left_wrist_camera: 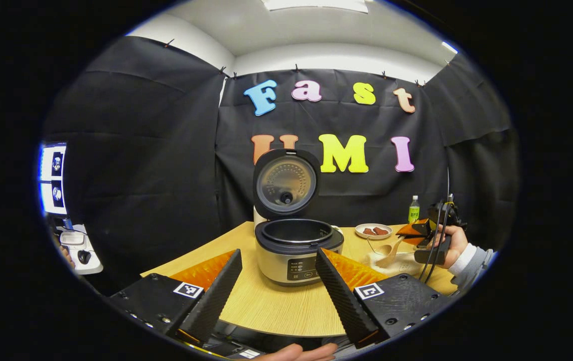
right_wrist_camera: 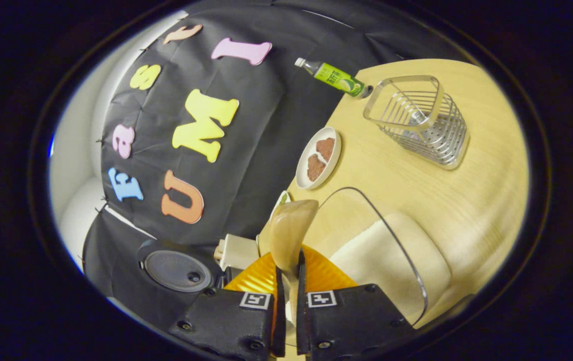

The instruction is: Close the left gripper, press the button to open the rice cooker; take a wooden spoon from the chopstick holder with the right hand, scoop a spoonful of rice and pour it into the rice cooker, then put the wooden spoon back into the chopstick holder.

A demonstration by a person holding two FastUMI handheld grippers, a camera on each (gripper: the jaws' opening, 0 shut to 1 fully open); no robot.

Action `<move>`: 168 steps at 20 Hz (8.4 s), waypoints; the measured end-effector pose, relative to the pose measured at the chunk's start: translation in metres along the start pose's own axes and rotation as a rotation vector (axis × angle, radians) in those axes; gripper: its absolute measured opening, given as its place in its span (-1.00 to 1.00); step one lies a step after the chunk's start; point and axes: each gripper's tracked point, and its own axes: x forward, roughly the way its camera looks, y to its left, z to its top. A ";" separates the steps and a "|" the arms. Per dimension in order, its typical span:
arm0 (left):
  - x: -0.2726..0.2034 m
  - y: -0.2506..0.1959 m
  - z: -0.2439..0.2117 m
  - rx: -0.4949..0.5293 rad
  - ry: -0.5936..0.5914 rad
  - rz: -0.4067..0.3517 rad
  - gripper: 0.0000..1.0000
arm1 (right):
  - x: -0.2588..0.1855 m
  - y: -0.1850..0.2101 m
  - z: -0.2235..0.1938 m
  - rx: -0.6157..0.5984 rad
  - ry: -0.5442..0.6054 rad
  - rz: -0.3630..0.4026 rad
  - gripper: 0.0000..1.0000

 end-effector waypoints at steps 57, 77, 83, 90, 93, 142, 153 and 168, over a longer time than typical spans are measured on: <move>-0.058 0.076 0.003 -0.078 -0.027 -0.034 0.89 | 0.035 0.294 -0.108 -0.512 -0.100 0.154 -0.73; -0.054 0.075 0.001 -0.045 -0.025 -0.014 0.89 | 0.034 0.292 -0.147 -1.079 -0.216 0.124 -0.73; -0.052 0.081 -0.007 -0.053 -0.010 -0.008 0.89 | 0.031 0.299 -0.162 -1.271 -0.282 0.155 -0.73; -0.043 0.073 -0.016 -0.056 0.036 -0.001 0.89 | 0.022 0.292 -0.172 -1.476 -0.334 0.203 -0.73; -0.042 0.065 -0.016 -0.055 0.046 -0.005 0.89 | 0.021 0.285 -0.171 -1.492 -0.316 0.206 -0.73; -0.023 -0.023 -0.010 0.035 0.064 -0.057 0.89 | -0.068 0.029 0.219 -1.027 -0.438 -0.300 -0.43; -0.020 -0.024 0.004 0.034 0.076 -0.015 0.89 | -0.114 0.059 0.210 -1.050 -0.523 -0.303 1.00; 0.070 0.008 0.147 -0.027 -0.087 0.094 0.91 | -0.255 0.109 0.071 -1.066 -0.592 -0.193 0.99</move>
